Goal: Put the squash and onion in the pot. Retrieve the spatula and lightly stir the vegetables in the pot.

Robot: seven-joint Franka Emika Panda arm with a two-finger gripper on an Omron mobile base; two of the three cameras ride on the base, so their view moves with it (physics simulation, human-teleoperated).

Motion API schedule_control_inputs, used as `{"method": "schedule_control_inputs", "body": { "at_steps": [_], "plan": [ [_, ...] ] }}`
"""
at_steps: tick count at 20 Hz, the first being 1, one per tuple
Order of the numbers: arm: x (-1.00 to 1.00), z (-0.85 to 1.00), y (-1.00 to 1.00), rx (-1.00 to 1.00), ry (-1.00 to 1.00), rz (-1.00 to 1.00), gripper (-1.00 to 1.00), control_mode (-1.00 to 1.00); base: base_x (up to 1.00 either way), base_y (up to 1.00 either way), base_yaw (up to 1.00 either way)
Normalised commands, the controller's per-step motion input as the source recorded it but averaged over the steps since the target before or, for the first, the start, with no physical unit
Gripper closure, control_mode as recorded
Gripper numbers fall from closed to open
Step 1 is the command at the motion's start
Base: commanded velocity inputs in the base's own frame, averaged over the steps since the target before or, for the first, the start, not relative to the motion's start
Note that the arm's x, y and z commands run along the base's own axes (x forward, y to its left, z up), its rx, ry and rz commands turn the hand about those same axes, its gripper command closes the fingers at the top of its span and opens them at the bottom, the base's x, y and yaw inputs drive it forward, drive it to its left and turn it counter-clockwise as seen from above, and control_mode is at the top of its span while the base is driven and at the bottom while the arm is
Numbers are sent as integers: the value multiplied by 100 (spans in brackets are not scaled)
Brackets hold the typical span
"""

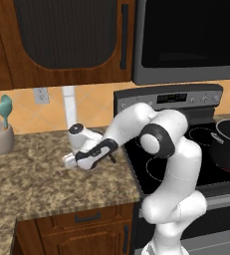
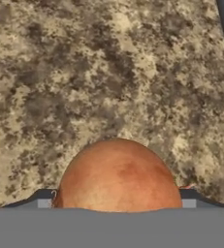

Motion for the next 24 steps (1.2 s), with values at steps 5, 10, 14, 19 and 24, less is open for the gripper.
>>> {"method": "schedule_control_inputs", "body": {
  "at_steps": [5, 10, 14, 19, 24],
  "plan": [
    [-68, 60, -56, 4, -6, 0, 100, -100, 0, 0, 0],
    [-49, 100, -98, 12, -2, -4, 100, -100, 0, 0, 0],
    [-38, 100, -100, 9, 4, -10, 100, -100, 0, 0, 0],
    [-45, 62, -100, 2, 9, -13, 100, -100, 0, 0, 0],
    [-50, 33, -100, 0, 1, -12, 100, -100, 0, 0, 0]
  ]
}}
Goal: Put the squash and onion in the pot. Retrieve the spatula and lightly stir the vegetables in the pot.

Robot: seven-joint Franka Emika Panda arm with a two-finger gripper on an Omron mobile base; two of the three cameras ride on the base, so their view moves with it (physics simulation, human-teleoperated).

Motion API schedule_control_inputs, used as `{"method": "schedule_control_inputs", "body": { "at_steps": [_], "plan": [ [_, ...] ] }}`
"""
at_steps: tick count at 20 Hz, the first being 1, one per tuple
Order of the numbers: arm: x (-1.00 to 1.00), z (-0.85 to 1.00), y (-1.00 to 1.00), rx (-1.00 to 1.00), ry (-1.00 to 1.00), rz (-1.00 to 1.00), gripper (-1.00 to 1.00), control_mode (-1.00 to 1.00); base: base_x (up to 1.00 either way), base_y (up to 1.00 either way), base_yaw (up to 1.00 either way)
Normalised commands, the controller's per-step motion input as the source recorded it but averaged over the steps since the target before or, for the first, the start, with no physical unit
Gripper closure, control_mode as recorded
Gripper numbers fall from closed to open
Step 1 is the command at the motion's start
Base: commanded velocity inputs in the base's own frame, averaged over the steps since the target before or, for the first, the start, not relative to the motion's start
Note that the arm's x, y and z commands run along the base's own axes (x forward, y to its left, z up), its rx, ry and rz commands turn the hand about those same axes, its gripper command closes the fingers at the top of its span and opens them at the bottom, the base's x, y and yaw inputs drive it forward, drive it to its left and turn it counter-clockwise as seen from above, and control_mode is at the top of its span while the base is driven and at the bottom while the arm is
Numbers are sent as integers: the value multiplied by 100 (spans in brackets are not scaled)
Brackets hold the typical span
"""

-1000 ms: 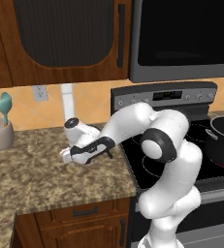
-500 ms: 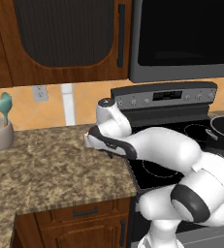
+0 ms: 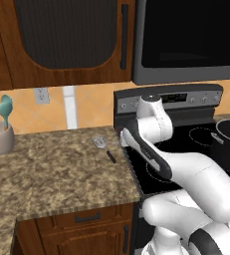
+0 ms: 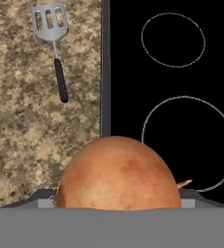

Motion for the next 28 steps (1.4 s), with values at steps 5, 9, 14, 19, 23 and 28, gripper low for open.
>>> {"method": "schedule_control_inputs", "body": {
  "at_steps": [5, 9, 14, 19, 23, 28],
  "plan": [
    [-29, 37, -100, 0, -5, -6, 100, -100, 0, 0, 0],
    [0, 37, -100, 0, -1, -5, 100, -100, 0, 0, 0],
    [0, 48, -100, 0, -5, -6, 100, -100, 0, 0, 0],
    [0, 56, -100, 0, -8, -11, 100, -100, 0, 0, 0],
    [6, 28, -100, 0, 0, -12, 100, -100, 0, 0, 0],
    [14, 2, -100, 0, 0, -9, 100, -100, 0, 0, 0]
  ]
}}
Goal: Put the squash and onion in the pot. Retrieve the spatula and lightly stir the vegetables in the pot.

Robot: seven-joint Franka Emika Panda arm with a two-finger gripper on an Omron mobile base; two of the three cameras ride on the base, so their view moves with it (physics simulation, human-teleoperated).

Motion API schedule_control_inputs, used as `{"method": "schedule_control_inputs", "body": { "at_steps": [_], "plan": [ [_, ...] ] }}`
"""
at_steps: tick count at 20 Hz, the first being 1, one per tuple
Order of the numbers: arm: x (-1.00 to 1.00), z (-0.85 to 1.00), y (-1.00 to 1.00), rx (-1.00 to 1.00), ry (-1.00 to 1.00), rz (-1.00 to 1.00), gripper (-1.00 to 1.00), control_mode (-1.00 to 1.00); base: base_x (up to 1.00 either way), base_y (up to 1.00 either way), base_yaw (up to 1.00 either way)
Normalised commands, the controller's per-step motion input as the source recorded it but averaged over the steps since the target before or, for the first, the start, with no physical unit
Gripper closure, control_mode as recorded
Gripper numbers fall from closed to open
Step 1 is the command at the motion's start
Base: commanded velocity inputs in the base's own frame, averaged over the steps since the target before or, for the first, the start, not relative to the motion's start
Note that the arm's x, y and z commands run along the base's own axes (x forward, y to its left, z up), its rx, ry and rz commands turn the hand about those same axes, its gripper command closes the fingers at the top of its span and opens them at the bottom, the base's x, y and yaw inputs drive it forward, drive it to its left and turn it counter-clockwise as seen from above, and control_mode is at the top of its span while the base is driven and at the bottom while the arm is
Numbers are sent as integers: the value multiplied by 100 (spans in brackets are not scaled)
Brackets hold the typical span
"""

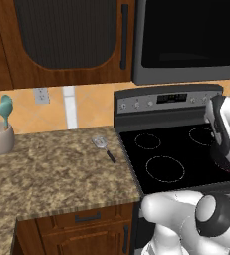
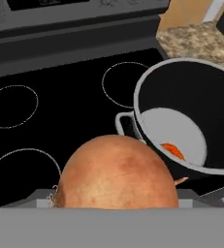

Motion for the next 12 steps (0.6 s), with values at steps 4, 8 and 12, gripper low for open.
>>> {"method": "schedule_control_inputs", "body": {
  "at_steps": [4, 8, 12],
  "plan": [
    [0, 0, -100, 0, 0, -12, 100, -100, 0, 0, 0],
    [38, -23, -100, 0, 1, -5, 100, -100, 0, 0, 0],
    [42, -55, -93, 0, 9, -3, 100, -100, 0, 0, 0]
  ]
}}
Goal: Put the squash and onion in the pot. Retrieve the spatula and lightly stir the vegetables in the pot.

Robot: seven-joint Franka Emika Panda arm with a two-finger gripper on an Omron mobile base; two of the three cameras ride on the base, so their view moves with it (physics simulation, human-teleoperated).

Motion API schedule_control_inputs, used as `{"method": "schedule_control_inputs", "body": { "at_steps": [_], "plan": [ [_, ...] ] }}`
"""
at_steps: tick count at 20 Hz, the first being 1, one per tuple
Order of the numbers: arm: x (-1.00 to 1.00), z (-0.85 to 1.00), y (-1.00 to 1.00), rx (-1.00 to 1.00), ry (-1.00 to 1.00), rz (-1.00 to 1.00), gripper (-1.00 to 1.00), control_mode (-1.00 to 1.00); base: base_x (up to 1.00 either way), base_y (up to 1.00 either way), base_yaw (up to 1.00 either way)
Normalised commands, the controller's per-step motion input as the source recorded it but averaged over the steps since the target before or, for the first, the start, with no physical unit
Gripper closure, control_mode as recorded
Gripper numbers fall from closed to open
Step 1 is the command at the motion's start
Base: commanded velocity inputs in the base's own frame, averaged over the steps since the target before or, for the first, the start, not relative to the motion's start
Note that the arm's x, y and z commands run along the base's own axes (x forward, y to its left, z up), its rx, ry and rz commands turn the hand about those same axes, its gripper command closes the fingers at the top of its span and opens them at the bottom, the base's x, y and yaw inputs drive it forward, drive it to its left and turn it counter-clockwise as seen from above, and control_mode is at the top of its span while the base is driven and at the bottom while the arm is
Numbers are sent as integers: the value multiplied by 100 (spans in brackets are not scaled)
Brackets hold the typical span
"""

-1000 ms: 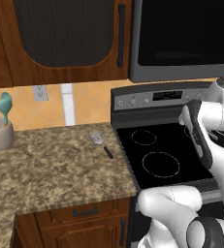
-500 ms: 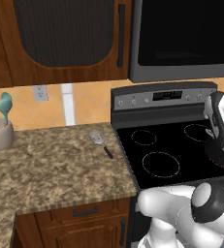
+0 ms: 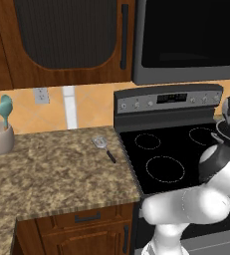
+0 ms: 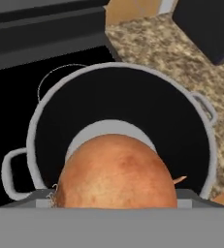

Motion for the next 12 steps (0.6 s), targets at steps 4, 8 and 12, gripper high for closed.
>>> {"method": "schedule_control_inputs", "body": {
  "at_steps": [4, 8, 12],
  "plan": [
    [23, -72, -58, 3, 12, 0, 100, -100, 0, 0, 0],
    [18, -65, -41, 8, 12, 0, 100, -100, 0, 0, 0],
    [27, -39, -8, 9, 7, 0, 100, -100, 0, 0, 0]
  ]
}}
